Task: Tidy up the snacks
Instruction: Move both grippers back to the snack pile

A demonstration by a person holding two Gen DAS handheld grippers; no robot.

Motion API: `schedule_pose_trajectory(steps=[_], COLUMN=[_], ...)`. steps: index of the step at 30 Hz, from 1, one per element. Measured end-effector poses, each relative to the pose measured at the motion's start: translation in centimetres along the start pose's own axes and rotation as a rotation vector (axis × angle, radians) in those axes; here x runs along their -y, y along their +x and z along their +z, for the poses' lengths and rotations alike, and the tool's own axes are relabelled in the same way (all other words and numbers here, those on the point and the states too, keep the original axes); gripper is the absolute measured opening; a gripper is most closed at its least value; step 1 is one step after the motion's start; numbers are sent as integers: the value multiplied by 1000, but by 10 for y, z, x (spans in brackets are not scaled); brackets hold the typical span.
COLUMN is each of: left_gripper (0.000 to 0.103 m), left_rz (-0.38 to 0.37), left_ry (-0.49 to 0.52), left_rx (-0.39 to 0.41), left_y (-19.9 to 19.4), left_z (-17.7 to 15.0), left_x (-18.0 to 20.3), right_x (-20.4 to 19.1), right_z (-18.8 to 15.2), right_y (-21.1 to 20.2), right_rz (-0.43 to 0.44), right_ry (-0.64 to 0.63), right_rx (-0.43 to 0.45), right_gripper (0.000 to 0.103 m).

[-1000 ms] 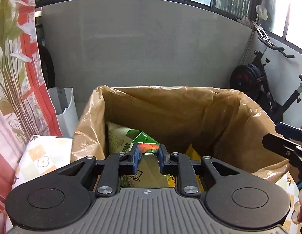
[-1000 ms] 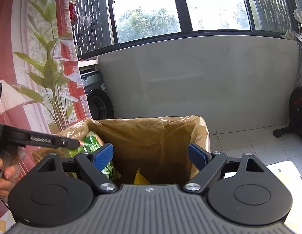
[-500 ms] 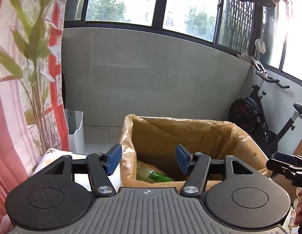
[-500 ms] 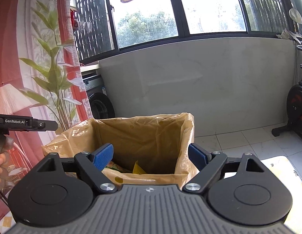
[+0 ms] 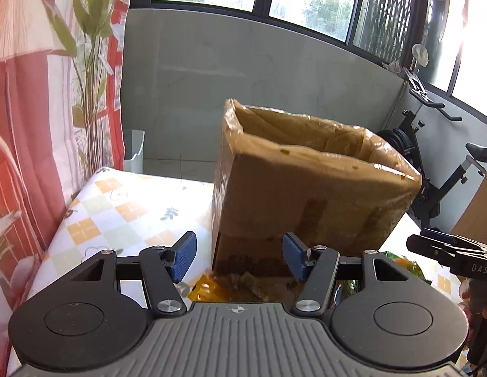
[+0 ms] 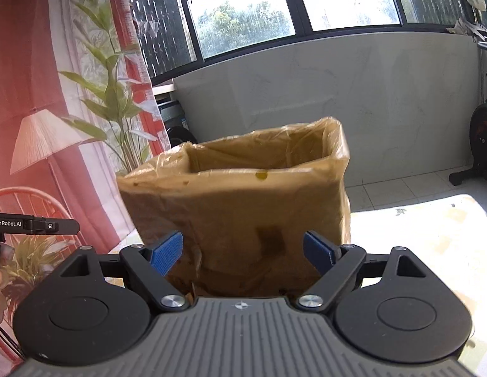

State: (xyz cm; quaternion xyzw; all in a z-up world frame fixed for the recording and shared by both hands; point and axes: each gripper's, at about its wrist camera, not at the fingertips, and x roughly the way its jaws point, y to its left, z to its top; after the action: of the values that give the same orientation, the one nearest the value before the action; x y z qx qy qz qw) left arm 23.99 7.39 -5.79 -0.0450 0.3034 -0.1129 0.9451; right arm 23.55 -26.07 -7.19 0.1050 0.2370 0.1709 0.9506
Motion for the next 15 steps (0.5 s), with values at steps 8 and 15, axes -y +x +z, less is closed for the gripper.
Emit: schedule_pose_trajectory(steps=[8, 15], left_gripper=[63, 63], left_rz=[-5, 9], left_ry=[-45, -82], left_rx=[-94, -132], left_y=[12, 15], left_z=[-53, -78], left_x=[-3, 0], right_x=[-9, -17], right_z=[-68, -81], right_y=[13, 16], right_rz=[59, 92], right_ry=[53, -1], right_rx=[-232, -308], right_gripper=[86, 94])
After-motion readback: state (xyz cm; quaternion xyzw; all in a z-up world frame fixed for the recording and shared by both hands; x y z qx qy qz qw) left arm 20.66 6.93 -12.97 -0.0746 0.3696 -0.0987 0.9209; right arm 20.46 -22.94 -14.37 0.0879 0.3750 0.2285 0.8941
